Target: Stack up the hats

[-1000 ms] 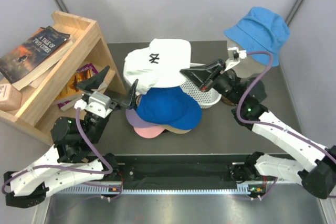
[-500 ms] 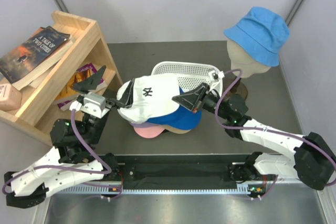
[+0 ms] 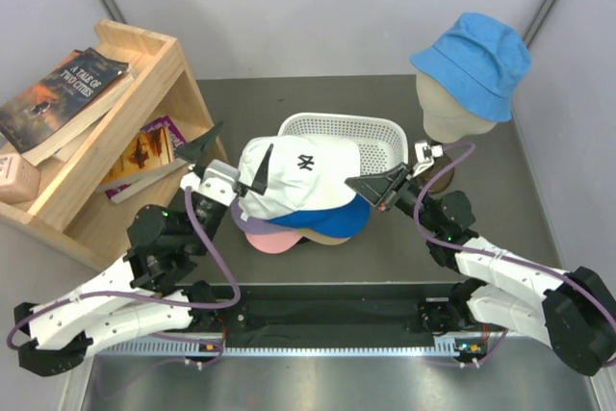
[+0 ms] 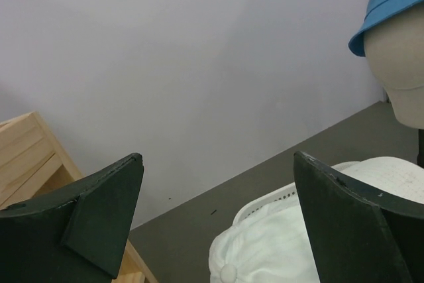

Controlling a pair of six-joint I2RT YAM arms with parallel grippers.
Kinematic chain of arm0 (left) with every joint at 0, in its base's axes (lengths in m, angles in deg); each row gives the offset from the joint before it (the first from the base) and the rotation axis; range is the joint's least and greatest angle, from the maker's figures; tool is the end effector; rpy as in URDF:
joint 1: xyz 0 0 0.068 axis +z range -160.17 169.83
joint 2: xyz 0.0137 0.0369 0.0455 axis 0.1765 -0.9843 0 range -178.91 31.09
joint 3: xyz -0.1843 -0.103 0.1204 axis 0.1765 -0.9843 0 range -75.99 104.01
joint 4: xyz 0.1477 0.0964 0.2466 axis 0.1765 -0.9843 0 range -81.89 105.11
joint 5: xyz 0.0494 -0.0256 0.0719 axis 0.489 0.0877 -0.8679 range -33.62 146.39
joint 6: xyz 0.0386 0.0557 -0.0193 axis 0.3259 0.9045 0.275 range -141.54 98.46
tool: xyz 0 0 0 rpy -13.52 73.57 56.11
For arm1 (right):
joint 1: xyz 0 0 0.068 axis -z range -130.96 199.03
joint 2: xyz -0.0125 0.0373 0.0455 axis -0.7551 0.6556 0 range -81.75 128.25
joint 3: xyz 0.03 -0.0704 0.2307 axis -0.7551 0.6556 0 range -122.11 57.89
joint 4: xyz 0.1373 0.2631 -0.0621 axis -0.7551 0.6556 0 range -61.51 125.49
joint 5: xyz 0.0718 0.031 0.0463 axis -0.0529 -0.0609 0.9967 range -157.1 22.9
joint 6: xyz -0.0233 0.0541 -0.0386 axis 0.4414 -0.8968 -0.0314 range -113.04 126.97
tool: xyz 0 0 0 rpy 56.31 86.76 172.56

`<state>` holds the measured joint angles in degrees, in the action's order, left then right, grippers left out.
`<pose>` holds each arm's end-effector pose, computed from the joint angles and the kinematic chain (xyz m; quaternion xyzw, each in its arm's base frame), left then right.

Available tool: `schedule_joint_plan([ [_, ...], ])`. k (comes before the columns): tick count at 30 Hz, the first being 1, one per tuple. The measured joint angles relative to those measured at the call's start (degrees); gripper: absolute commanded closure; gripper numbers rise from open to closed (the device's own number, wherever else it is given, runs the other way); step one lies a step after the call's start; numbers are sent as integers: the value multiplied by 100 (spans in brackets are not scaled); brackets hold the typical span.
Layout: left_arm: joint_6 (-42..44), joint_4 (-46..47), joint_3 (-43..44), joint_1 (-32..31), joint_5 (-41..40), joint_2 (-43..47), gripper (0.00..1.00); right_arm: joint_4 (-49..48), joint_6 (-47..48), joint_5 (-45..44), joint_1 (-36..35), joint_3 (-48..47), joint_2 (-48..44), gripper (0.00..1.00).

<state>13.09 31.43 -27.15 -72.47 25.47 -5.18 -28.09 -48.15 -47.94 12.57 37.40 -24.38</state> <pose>0.1235 -0.1716 0.4326 0.2146 0.4967 -0.0669 0.8383 0.2159 0.1831 0.2275 -0.0424 0.5823 0.6447 0.4935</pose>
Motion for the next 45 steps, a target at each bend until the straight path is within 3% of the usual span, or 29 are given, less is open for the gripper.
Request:
schedule_joint_plan([
  [14,9,50,-236,0,-66,-240,1,-706,-953,-15,339,990,22,100],
  [28,-76,319,-450,0,-1106,-197,1,-743,-938,-468,339,1515,28,100],
  [39,-2352,-1086,-686,0,-2603,457,1,-1130,-898,-634,339,1545,693,100],
  [45,-3075,-1493,-1005,0,-3008,345,1,-1582,-907,-647,339,1600,1062,100],
])
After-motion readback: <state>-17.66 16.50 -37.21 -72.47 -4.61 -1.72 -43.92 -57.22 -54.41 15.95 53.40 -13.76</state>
